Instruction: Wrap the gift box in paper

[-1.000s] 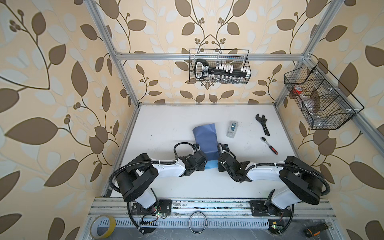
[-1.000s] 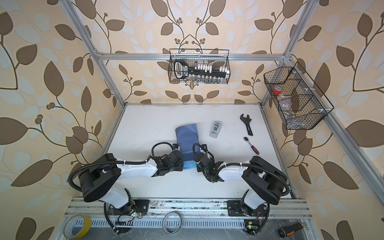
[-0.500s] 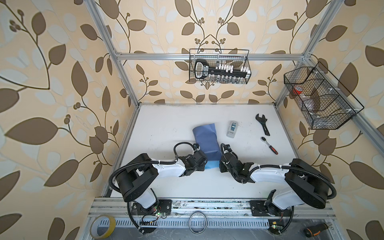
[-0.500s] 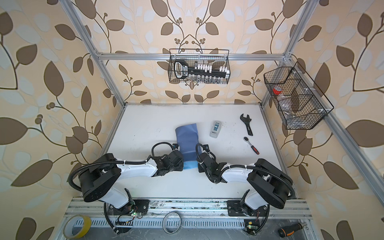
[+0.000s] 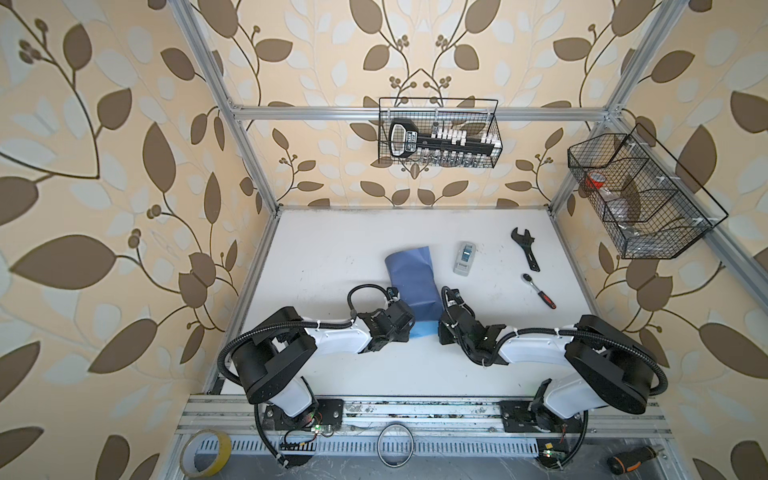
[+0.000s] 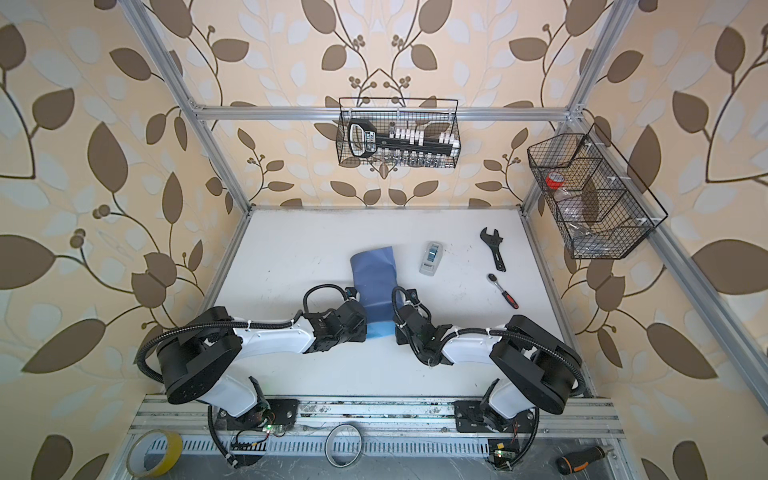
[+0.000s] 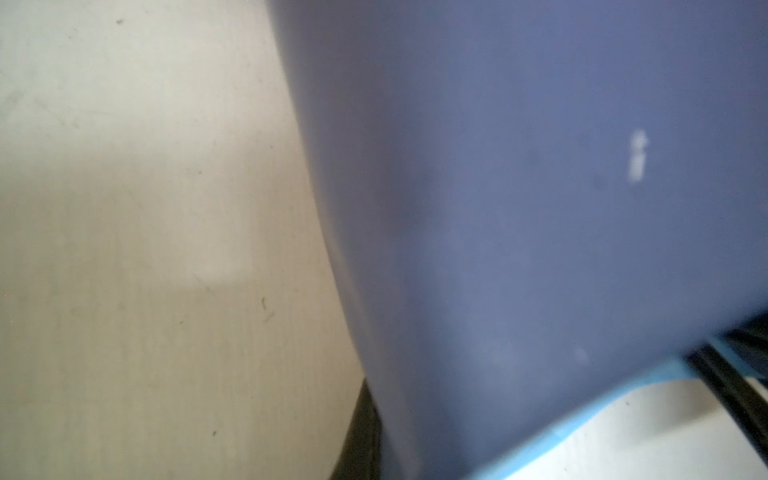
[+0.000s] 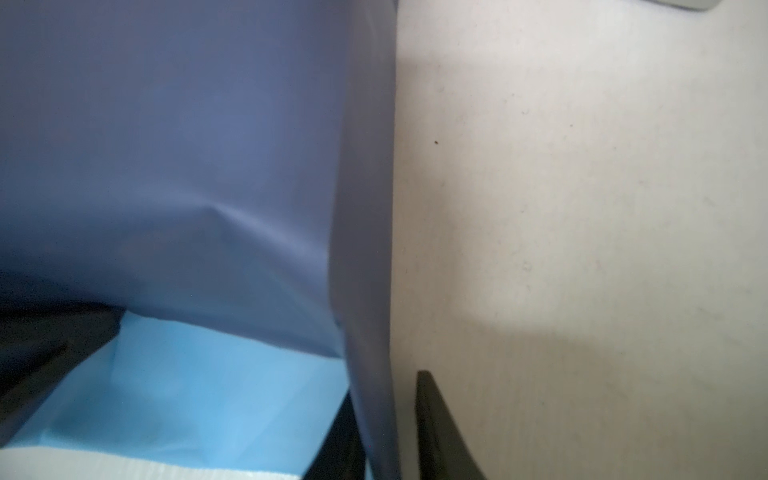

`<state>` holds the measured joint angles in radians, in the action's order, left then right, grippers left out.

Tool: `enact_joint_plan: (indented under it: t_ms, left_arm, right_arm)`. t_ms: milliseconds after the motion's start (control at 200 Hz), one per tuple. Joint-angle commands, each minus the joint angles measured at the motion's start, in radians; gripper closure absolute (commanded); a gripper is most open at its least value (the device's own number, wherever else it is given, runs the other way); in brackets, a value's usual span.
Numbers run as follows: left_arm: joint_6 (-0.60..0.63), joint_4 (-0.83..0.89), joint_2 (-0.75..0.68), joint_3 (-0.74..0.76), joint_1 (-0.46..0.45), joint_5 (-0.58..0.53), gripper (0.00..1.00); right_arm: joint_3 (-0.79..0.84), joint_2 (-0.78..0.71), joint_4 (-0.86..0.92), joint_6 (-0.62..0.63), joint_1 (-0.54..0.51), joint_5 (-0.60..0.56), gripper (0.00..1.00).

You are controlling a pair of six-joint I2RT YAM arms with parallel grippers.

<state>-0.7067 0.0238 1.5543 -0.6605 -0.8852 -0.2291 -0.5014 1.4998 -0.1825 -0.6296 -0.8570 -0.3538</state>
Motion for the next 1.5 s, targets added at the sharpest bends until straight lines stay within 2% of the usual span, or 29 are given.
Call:
enact_joint_plan:
  t_ms: [0, 160, 285, 380, 590, 850, 1090, 1185, 1265, 1494]
  left_arm:
    - [0.015, 0.016, 0.004, -0.019, -0.008, -0.035, 1.0]
    - [0.013, 0.016, 0.007, -0.019, -0.008, -0.036, 1.0]
    - [0.013, 0.014, 0.009, -0.017, -0.008, -0.036, 1.0]
    - [0.013, 0.013, 0.011, -0.018, -0.008, -0.037, 1.0]
    - [0.014, 0.008, 0.021, -0.02, -0.008, -0.029, 1.0]
    - [0.015, 0.014, 0.018, -0.026, -0.008, -0.036, 1.0]
    - [-0.019, 0.024, 0.003, -0.014, -0.025, -0.03, 0.82]
    - [-0.043, 0.016, 0.008, 0.001, -0.038, -0.025, 0.78]
    - [-0.045, 0.01, 0.027, -0.001, -0.04, -0.025, 0.8]
    - [-0.014, 0.013, 0.067, -0.043, -0.04, -0.045, 0.97]
  right_arm:
    - [0.022, -0.043, 0.008, 0.021, -0.001, 0.006, 0.65]
    - [0.023, -0.057, 0.003, 0.039, -0.002, 0.023, 0.53]
    - [-0.005, -0.029, -0.009, 0.052, 0.001, 0.03, 0.5]
    - [-0.024, 0.007, -0.012, 0.055, 0.007, 0.022, 0.53]
    - [-0.03, 0.046, -0.039, 0.055, 0.02, 0.016, 0.69]
    - [-0.04, 0.076, -0.063, 0.037, 0.021, 0.012, 0.82]
    - [-0.038, 0.076, -0.056, 0.004, 0.019, 0.006, 0.87]
    - [-0.038, 0.079, -0.057, -0.004, 0.017, 0.01, 0.88]
    - [-0.041, 0.082, -0.058, -0.005, 0.014, 0.009, 0.88]
    - [-0.048, 0.085, -0.051, -0.007, 0.007, 0.007, 0.9]
